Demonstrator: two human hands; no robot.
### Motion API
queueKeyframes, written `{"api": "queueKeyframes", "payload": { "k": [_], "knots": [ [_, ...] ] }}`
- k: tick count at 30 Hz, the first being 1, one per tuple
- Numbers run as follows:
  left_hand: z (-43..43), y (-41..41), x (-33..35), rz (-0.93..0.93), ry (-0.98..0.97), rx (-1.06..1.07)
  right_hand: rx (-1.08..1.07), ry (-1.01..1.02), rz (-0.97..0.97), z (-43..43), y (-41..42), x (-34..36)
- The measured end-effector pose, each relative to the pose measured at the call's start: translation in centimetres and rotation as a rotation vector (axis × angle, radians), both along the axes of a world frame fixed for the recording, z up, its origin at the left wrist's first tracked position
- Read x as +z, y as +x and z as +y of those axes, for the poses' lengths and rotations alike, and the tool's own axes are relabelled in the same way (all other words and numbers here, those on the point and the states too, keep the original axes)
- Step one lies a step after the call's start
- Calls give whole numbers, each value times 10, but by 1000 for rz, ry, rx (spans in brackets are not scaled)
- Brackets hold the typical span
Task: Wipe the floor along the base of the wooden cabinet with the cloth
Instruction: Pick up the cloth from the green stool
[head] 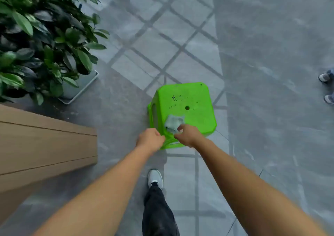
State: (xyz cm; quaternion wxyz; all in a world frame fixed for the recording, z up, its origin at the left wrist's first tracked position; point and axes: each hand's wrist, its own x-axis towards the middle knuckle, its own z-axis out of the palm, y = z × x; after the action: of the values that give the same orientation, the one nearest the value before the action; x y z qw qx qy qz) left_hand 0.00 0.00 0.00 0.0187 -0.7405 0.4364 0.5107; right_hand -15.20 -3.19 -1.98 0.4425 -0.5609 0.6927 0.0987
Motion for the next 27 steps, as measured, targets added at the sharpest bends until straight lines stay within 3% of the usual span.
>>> {"api": "queueKeyframes", "payload": {
  "k": [2, 6, 10, 13, 16, 21, 24, 27],
  "knots": [
    [-29, -9, -50, 0, -86, 173, -213, -80, -40, -17, 1, -50],
    [-61, -27, -145, 93, -158, 251, -490, -296, -56, -15, 25, -133],
    [-47, -25, -200, 321, -248, 439, -555, -648, -100, 10, 56, -173],
    [-10, 20, -229, 670, -178, 751, -384, -746, -173, 32, 86, -194],
    [40, 82, -270, 896, -18, 1050, -179, -590, -294, 61, 131, -233],
    [101, 169, -385, 857, 129, 1276, 101, -323, -380, 99, 216, -360],
    [109, 211, -478, 812, 144, 1337, 272, -377, -350, 103, 261, -461],
    [102, 258, -561, 746, 12, 1393, 469, -457, -428, 86, 311, -556]
  ]
}}
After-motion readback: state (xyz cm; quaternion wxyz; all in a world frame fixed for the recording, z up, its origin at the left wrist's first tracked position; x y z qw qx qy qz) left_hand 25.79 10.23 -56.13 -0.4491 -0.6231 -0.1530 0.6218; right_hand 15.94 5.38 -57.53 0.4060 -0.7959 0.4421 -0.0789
